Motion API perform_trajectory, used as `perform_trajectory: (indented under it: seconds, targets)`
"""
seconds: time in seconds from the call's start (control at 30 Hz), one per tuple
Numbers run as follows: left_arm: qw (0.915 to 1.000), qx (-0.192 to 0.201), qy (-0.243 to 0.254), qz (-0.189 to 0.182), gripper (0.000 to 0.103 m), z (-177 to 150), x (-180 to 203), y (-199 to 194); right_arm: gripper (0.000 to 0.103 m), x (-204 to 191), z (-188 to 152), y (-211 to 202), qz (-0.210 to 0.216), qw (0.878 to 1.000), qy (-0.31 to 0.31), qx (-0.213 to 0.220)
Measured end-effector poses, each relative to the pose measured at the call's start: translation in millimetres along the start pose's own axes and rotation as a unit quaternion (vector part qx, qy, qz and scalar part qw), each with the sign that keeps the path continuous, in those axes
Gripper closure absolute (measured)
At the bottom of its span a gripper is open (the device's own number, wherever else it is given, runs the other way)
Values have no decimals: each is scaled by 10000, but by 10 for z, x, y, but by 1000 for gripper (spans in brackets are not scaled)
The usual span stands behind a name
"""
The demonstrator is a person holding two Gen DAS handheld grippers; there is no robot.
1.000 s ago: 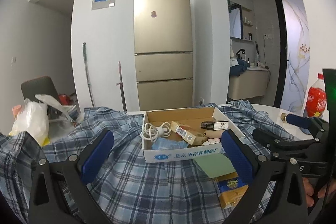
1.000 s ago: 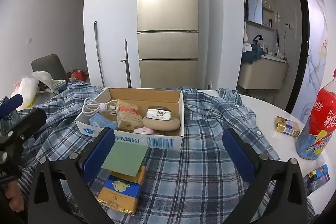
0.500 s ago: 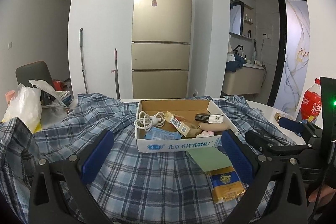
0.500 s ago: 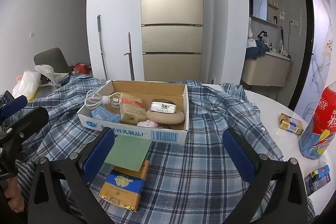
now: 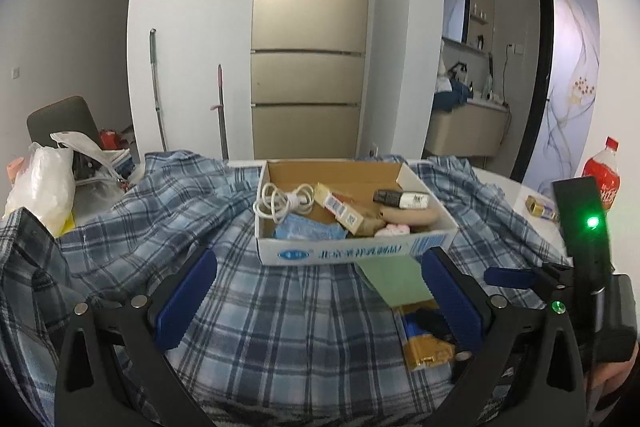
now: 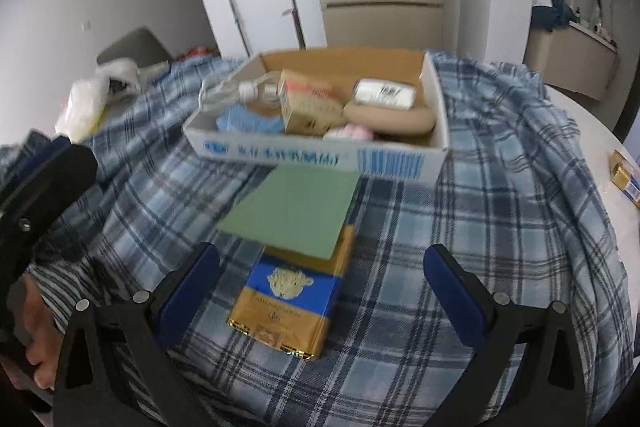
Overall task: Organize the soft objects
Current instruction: 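Lower the right gripper onto the gold-and-blue cigarette tin and close it, then lift the gold tin with the right gripper while the left gripper grasps the green card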
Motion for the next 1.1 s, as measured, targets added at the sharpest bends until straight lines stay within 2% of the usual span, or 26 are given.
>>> perform_trajectory:
  seconds: [0.07,0.23,0.5,0.63,0.9,1.1]
  targets:
    - [9999,-86,-98,71,0,-8,-33,31,6,-40,-20,64,-123,9998,-104,-109]
    - [9993,-206,-311,-96,0,-12,-113,64,18,-117,-40,170,-316,9983,-378,-297]
    - [9999,19,-109,68,0,15,-44,-28,35,-120,-68,236,-394,9969,-484,-477]
    - [9999,-20,-103,87,0,11,-52,-12,44,-57,-61,244,-515,9964,-397,-545]
    - [9999,-71,-126,64,0,6,-52,11,52,-16,-53,217,-582,9965,-320,-505]
    - [9995,-125,-277,-63,0,4,-96,20,53,-272,-83,101,-353,9945,-951,-260]
Point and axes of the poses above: each gripper's, at about its wrist camera, not at the fingertips, and y roughly the way its jaws point, x to its right, z to its top, the point moved 5 cm from there along y, roughly the way its jaws point, and after that the axes turned 13 degrees about -x, right-handed, at the moved point
